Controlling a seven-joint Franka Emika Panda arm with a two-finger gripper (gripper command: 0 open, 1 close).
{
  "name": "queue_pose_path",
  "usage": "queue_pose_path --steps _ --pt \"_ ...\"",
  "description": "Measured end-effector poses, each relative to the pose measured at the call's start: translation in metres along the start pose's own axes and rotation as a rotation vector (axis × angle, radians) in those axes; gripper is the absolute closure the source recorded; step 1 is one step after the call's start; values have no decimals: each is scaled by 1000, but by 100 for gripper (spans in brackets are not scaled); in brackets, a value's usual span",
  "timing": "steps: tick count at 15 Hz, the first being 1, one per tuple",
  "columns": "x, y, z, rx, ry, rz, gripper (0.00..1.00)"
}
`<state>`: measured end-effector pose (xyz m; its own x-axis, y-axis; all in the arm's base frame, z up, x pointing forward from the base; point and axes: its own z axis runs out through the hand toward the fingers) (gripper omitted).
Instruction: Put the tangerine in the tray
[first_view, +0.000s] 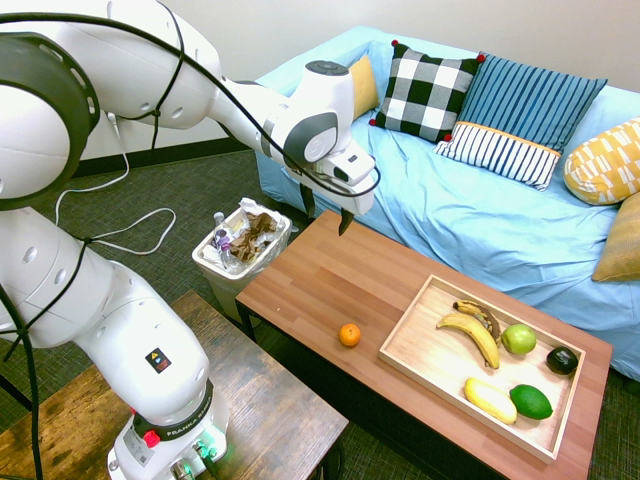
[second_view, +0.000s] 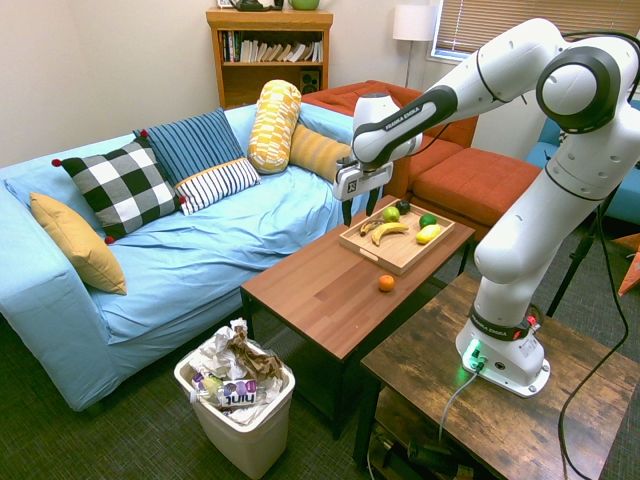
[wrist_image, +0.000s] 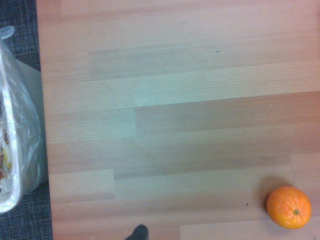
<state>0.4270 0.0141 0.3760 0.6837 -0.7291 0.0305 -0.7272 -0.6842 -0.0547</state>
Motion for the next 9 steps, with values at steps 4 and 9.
queue_pose_path --steps 4,9 --pt "5 -2 6 10 11 24 0" --pt "22 37 59 -26 51 190 0"
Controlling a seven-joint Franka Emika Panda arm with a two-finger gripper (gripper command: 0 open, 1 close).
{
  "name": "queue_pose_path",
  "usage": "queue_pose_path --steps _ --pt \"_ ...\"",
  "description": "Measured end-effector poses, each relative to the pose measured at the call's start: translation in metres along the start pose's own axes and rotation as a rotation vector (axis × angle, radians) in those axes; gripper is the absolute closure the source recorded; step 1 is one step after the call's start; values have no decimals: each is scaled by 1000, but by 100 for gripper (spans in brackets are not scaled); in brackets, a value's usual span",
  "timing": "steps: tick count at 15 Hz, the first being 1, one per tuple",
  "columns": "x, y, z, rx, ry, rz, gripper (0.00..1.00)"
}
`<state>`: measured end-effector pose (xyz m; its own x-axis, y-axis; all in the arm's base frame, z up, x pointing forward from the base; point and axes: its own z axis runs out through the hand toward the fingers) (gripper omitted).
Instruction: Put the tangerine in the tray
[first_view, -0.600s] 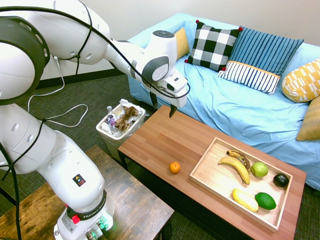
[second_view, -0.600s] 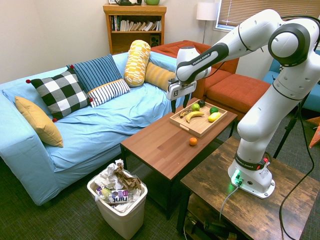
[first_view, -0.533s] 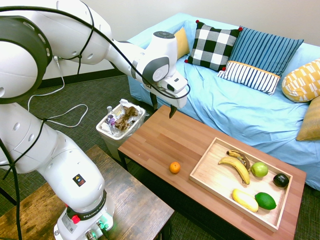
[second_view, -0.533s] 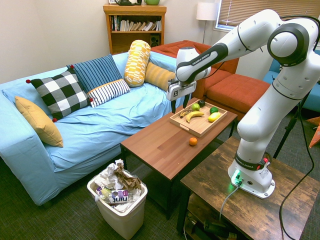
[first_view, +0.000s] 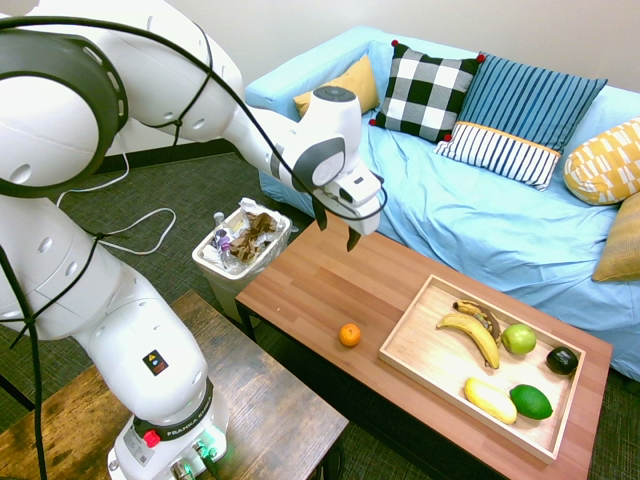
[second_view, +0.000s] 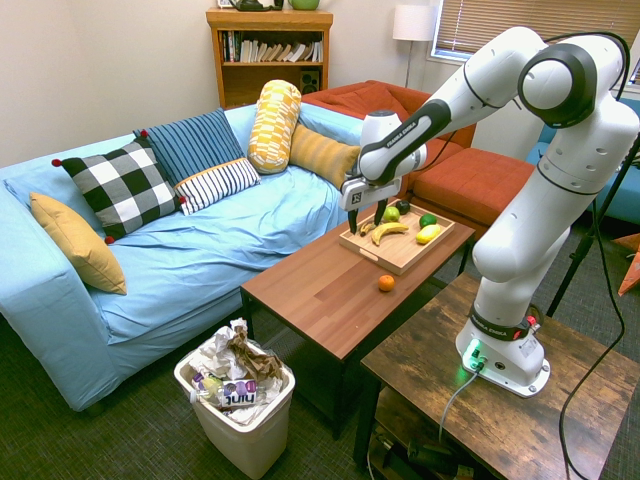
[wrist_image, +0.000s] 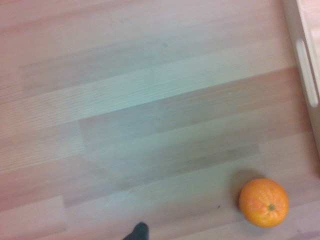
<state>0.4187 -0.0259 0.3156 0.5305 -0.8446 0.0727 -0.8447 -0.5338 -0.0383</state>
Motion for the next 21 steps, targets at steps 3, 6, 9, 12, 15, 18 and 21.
queue_pose_path --steps 3,6,9,12,15,18,21 --pt "4 21 43 -62 -2 78 0" --pt "13 36 89 -106 -16 141 0" --pt "18 43 134 -143 -40 173 0" --pt "26 43 169 -176 -49 196 0" --pt "32 43 200 -199 -62 232 0" --pt "37 42 224 -214 -71 247 100" --pt "42 39 236 -212 -79 251 100"
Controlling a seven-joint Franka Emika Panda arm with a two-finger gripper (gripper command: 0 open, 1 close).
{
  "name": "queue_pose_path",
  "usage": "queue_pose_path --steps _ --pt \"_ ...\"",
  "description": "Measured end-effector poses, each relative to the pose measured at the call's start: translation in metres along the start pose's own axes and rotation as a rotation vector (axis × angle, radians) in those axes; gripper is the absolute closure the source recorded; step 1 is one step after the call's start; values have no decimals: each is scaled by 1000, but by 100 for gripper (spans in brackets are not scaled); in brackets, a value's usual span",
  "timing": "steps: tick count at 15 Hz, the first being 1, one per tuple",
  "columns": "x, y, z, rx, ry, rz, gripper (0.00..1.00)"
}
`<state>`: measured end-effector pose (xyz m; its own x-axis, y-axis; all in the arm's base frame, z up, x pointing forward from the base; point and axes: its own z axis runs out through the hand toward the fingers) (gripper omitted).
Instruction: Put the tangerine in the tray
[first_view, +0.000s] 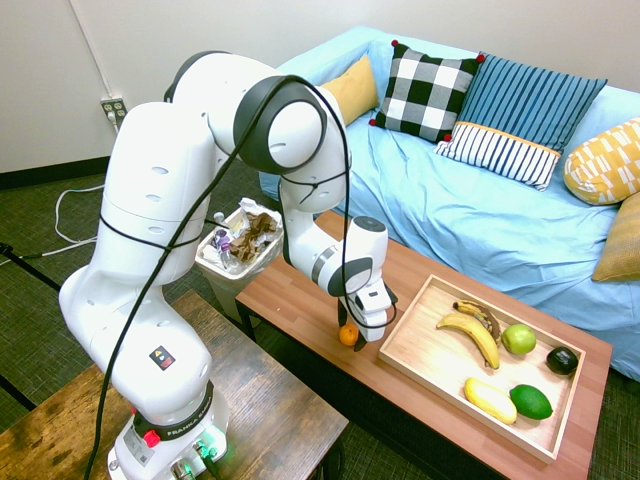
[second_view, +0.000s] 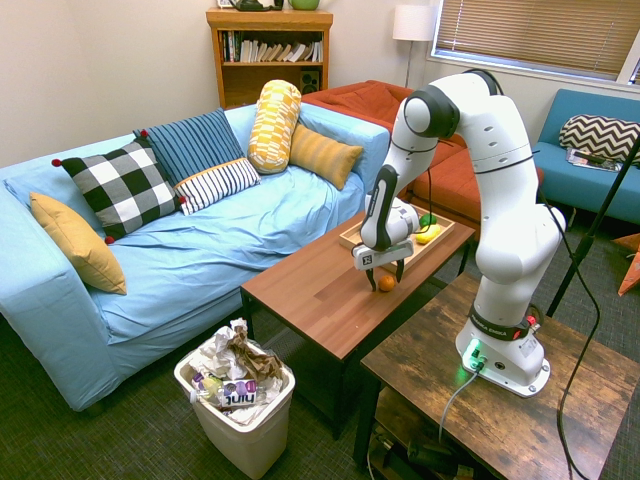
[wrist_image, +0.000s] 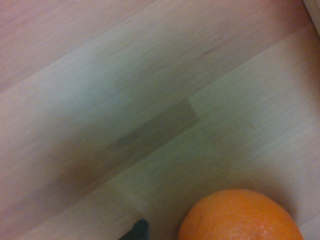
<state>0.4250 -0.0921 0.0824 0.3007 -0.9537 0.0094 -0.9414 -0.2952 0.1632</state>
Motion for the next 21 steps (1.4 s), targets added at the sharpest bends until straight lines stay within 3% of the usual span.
queue_pose_path --steps 13,21 --pt "3 -5 -14 22 -12 -10 100" --pt "121 17 -113 81 24 136 100"
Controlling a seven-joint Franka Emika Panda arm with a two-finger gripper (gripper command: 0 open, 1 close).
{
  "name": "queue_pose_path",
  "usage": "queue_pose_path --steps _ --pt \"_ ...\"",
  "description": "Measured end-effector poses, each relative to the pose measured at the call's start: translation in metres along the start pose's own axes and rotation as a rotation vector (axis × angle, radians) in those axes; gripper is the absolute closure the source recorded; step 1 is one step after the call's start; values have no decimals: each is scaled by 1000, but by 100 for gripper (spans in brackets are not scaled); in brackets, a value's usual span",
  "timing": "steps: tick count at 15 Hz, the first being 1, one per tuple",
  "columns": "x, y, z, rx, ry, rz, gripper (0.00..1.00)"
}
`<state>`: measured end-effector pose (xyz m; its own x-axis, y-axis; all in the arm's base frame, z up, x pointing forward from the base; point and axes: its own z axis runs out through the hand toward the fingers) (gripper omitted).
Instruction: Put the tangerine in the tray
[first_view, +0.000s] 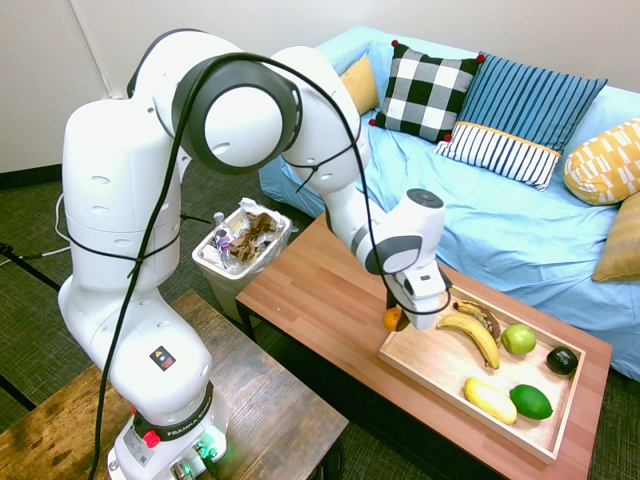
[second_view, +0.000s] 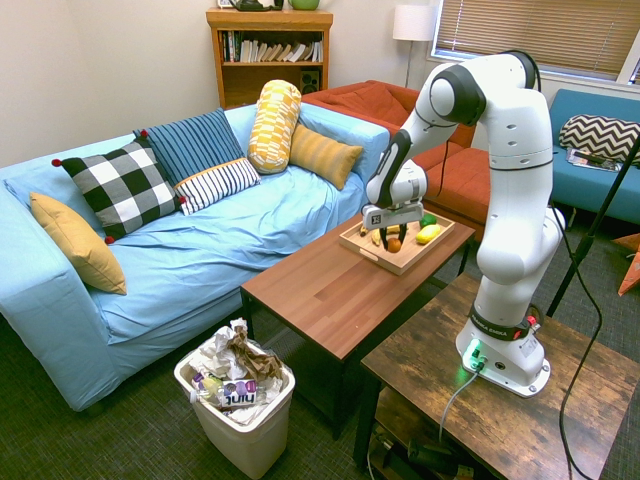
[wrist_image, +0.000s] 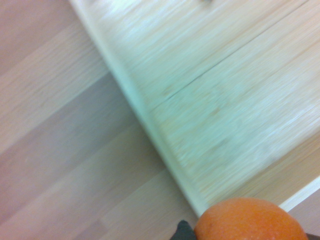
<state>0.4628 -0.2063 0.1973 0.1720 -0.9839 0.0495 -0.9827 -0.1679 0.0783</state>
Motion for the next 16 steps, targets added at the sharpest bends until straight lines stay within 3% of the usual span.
queue_pose_path --steps 3,8,12,13,16 --pt "42 -11 12 -17 7 64 100" --pt "61 -35 80 -68 -15 129 100" --pt "67 -47 102 -76 -12 140 100" --pt "66 -48 103 -77 -12 138 0" --pt "65 -52 101 -71 -12 131 0"
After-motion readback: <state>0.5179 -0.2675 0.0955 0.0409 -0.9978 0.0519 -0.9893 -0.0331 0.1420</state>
